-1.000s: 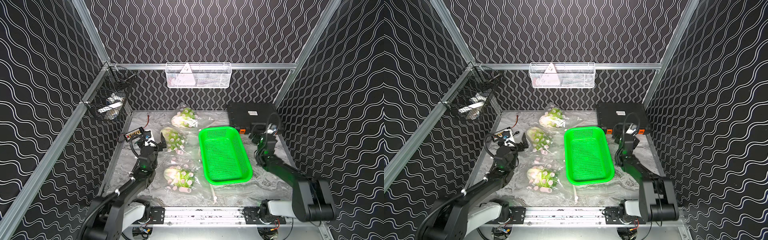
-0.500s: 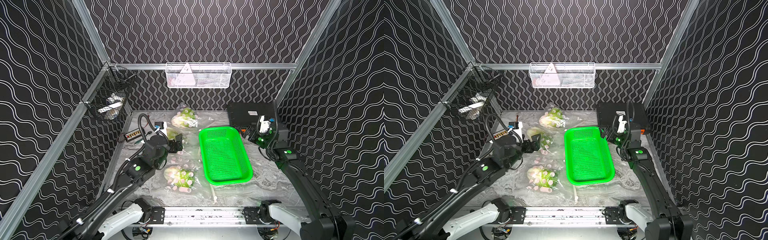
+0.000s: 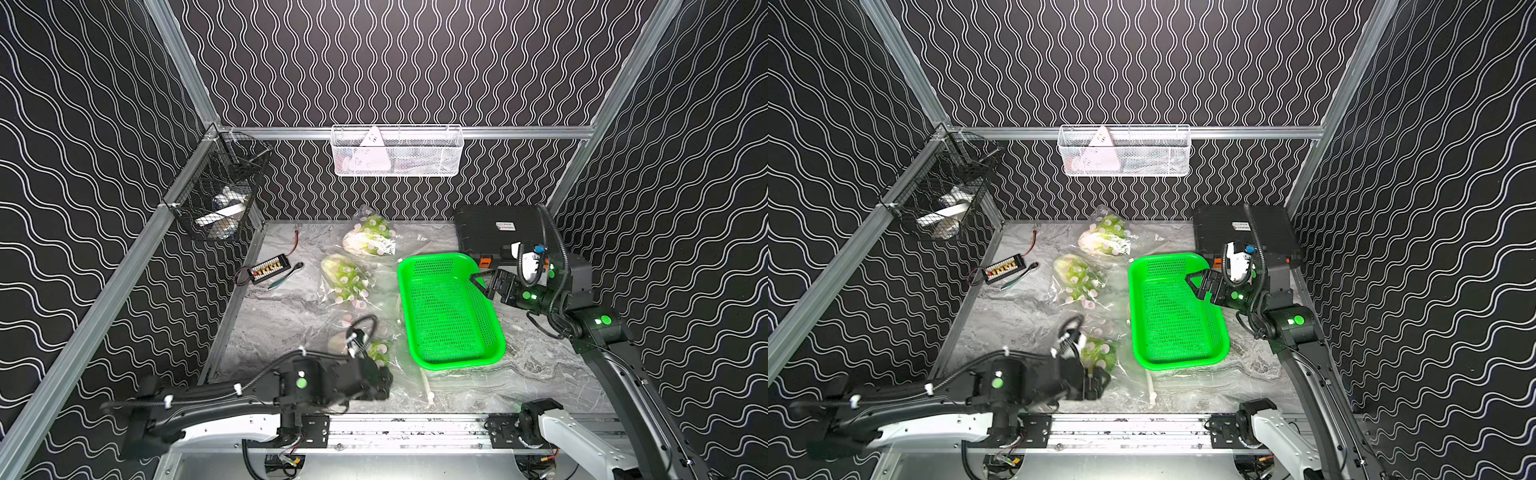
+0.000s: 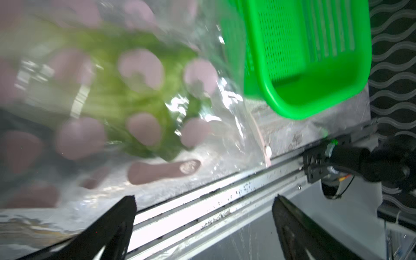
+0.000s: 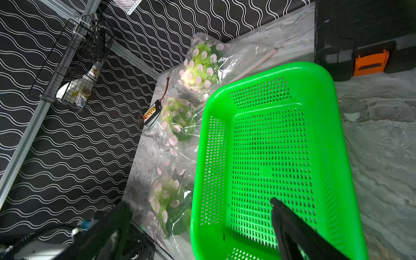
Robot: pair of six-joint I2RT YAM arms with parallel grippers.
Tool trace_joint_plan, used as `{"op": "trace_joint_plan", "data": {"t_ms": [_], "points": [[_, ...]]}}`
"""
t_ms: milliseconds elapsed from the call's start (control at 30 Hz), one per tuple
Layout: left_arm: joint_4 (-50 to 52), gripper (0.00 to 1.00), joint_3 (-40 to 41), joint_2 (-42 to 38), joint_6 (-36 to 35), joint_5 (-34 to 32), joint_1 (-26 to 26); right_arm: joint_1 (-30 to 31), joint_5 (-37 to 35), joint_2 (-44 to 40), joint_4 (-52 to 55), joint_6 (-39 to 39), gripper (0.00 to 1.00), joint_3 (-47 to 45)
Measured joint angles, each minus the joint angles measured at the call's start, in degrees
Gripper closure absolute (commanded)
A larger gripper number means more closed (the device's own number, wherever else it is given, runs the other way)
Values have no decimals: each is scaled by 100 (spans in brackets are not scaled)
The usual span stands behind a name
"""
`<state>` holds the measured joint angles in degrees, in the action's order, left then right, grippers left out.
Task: Open the zip-top bag and take out the chinese cabbages
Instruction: Adjust the zipper food storage bag at the center of the board.
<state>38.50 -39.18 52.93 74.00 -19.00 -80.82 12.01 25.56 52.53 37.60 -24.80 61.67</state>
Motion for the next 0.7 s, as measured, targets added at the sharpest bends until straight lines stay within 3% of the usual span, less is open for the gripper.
{"op": "trace_joint_plan", "data": {"t_ms": [133, 233, 500, 700], "points": [[-970, 1, 649, 284, 933, -629, -944, 33, -48, -175, 334, 22, 1, 44], [-1408, 1, 1165, 190, 1565, -990, -1279, 42, -107, -275, 527, 42, 1, 116], [-3152, 1, 2441, 111, 2789, -1746, -1366, 59, -260, -380, 831, 146, 1, 160], [-4990, 8, 2894, 909, 3112, -2306, -1366, 105, -372, -350, 892, 188, 1, 114]]}}
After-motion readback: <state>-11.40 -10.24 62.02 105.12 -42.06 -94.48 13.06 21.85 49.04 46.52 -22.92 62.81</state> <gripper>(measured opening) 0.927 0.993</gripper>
